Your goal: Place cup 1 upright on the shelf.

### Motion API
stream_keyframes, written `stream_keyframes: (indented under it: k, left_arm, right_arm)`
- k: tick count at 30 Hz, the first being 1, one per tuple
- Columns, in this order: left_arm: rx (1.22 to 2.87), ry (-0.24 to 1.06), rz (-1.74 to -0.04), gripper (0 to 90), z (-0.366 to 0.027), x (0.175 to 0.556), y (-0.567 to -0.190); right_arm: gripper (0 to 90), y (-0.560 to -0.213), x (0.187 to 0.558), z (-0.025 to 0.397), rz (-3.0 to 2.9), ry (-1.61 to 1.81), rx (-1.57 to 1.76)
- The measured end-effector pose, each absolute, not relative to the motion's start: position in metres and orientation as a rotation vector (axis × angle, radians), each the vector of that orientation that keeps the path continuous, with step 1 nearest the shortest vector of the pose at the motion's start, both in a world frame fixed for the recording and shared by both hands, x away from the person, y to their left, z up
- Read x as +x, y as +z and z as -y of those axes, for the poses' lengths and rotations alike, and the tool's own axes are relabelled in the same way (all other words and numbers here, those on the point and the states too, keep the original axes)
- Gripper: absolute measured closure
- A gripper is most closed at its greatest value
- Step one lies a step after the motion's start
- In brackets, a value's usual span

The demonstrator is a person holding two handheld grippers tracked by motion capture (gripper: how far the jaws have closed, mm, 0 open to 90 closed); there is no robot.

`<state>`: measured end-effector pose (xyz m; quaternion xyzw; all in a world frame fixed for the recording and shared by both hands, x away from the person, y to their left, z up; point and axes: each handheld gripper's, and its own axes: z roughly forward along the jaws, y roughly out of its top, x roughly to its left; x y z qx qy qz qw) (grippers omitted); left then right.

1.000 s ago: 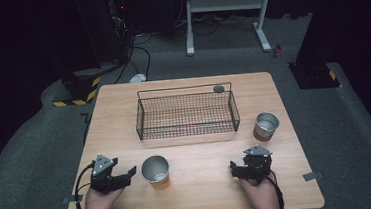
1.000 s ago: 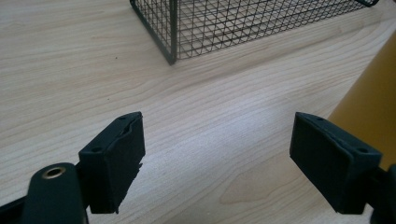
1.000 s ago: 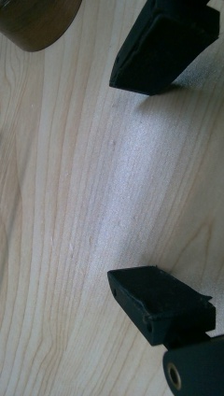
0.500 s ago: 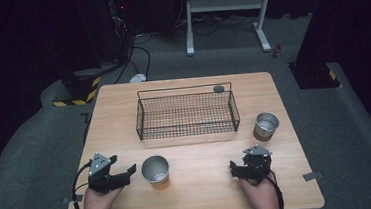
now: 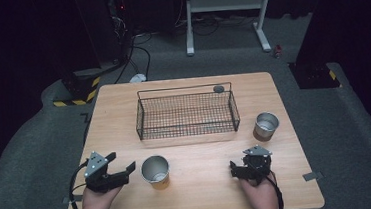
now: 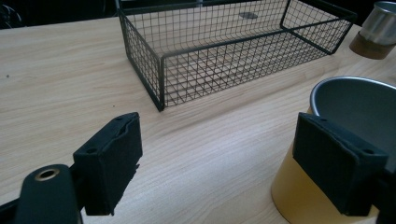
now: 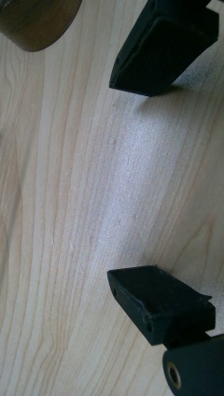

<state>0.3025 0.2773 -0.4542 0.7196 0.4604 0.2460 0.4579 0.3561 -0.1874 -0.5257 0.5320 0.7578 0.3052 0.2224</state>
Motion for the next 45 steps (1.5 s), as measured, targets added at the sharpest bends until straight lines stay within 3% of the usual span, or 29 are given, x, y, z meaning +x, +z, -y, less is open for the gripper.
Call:
stream_keyframes:
  k: [45]
  left_arm:
    - [1.757, 0.522, -0.923, 11.2, -0.24, 0.279, -0.44]
  right_arm:
    - [8.5, -0.526, 0.356, 0.187, -2.095, 0.844, 1.47]
